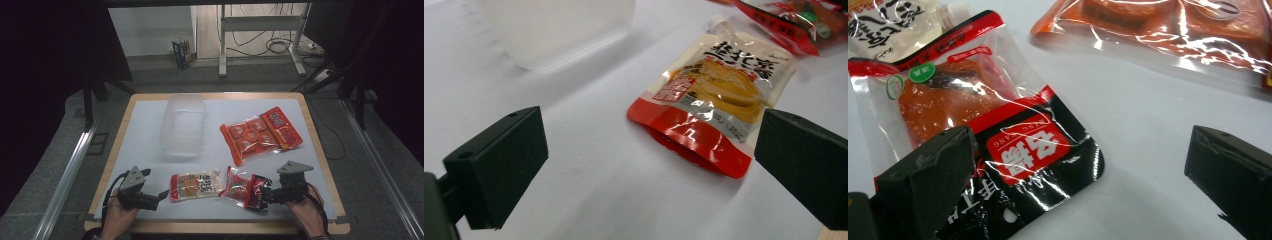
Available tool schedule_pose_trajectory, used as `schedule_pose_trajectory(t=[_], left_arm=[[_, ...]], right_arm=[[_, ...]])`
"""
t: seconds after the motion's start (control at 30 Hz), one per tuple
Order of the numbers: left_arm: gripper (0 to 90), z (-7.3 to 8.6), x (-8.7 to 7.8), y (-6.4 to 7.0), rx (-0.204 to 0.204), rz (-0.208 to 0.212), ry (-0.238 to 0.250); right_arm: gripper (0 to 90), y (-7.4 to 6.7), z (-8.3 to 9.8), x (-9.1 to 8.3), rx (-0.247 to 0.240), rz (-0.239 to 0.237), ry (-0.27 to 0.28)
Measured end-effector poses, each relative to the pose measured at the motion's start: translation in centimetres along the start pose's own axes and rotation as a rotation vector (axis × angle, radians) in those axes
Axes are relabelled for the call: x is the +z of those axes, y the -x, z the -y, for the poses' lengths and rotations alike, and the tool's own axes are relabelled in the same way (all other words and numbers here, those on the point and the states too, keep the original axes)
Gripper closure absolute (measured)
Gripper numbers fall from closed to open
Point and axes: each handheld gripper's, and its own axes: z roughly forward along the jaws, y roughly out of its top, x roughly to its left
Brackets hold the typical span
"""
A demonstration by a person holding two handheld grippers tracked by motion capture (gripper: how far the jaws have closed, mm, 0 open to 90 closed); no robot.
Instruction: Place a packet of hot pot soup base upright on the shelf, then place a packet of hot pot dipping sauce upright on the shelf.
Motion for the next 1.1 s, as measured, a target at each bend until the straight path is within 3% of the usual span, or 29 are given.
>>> schedule_pose_trajectory(t=[0.13, 0.23, 0.47, 1.1], left_arm=[[0.1, -0.07, 0.39, 0.73, 0.067, -0.009, -0.026], [0.0, -0.06, 0.59, 0.86, 0.079, -0.011, -0.046], [0.0, -0.02, 0.63, 0.77, 0.070, -0.012, -0.055], [0.2, -0.05, 0.77, 0.88, 0.074, -0.008, -0.077]], right_arm=[[0.0, -0.03, -0.07, 0.05, -0.005, -0.001, 0.006], [0.0, 0.01, 0.00, 0.14, 0.002, -0.011, 0.009], [0.0, -0.31, -0.16, 0.40, -0.033, -0.003, -0.020], [0.0, 0.36, 0.00, 0.29, 0.013, 0.001, 0.026]])
